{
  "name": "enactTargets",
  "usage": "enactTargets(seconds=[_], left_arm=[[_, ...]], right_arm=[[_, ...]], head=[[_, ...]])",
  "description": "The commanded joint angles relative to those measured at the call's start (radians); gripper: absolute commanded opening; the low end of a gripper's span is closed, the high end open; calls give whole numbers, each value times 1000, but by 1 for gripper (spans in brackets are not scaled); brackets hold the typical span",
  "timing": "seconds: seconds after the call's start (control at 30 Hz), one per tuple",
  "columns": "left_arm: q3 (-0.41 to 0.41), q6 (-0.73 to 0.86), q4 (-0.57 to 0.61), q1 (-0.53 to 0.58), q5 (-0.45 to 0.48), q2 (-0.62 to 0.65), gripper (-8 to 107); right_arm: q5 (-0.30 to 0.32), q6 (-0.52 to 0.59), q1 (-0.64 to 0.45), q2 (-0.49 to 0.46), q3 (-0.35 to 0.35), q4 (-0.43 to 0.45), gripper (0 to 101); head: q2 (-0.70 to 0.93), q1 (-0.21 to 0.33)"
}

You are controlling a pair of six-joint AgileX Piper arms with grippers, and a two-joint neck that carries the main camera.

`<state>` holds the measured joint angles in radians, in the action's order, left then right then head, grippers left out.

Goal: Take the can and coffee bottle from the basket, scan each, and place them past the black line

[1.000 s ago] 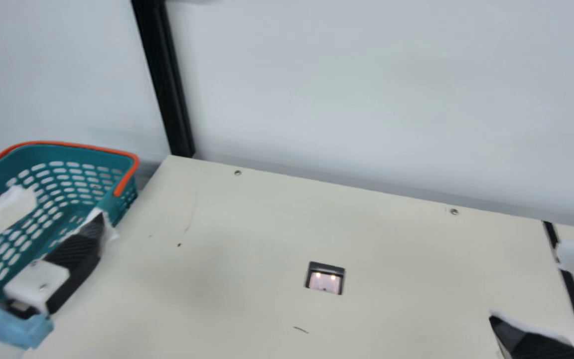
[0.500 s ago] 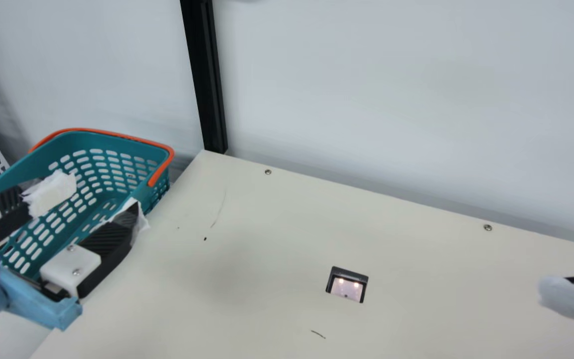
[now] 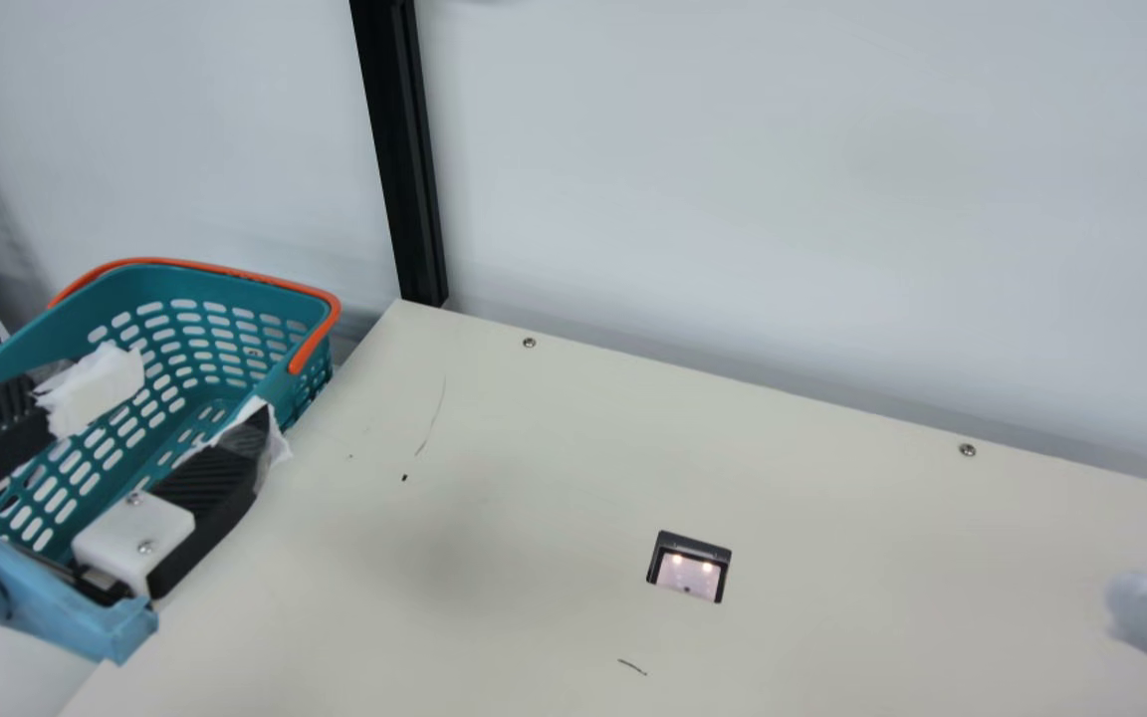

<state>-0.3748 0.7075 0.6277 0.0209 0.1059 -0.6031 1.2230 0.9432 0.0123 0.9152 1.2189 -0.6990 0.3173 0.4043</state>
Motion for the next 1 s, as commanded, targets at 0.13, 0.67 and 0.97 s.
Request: enactTargets(seconds=[0.13, 0.67, 0.97], left_arm=[[0, 0, 0, 0, 0, 0, 90], [0, 0, 0, 0, 0, 0, 90], [0, 0, 0, 0, 0, 0, 90]], right_arm=[[-26, -66, 11, -12, 0, 11, 101], [3, -141, -68, -126, -40, 47, 101], [0, -141, -68, -127, -39, 40, 101]], head=[[-8, 32], [-8, 32], [-8, 32]])
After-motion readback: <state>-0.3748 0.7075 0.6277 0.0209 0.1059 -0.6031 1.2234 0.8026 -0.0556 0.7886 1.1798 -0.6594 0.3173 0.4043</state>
